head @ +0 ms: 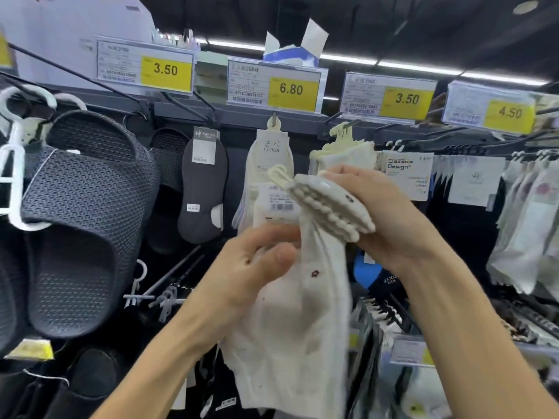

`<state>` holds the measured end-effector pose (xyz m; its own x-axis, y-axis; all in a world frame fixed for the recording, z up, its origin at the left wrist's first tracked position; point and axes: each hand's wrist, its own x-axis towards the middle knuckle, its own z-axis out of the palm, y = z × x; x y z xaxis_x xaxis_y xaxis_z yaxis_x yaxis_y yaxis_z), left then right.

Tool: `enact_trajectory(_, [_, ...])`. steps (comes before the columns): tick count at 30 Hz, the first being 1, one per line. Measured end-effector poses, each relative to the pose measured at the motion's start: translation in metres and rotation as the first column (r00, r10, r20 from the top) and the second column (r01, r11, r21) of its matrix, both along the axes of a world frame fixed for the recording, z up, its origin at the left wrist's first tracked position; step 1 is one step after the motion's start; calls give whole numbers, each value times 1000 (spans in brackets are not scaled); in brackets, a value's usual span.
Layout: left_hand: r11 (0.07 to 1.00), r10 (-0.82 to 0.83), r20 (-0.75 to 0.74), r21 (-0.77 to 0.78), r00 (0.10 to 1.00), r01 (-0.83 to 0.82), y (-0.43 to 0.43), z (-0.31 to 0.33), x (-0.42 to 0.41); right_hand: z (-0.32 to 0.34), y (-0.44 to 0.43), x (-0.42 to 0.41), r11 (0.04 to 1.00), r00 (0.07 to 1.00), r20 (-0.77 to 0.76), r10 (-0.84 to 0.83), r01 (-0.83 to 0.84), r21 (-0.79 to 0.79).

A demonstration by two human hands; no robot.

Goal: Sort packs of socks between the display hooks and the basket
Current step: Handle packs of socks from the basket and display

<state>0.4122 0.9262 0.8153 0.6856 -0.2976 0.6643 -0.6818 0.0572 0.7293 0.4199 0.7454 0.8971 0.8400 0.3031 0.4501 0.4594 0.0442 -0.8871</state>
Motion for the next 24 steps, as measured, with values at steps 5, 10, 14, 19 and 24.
enact_trajectory(5, [992,89,-65,98,994,-83,-5,-4,1,-5,8,-5,945,915,316,-251,302,-122])
enact_trajectory(10, [998,46,-166,51,985,-38,-3,-2,8,-2,9,-2,830,811,461,-362,505,-237])
enact_trajectory(14, [1000,-11,-256,-23,967,5,5,2,15,-10,5,1,811,734,580,-353,549,-202])
enact_trajectory(19, [992,-15,-239,-122,971,-15,7,2,20,-27,-2,-2,798,712,698,79,375,-472])
enact_trajectory(24, [991,-118,-288,-90,950,96,15,-8,23,-30,-6,4,941,761,639,-111,287,-178])
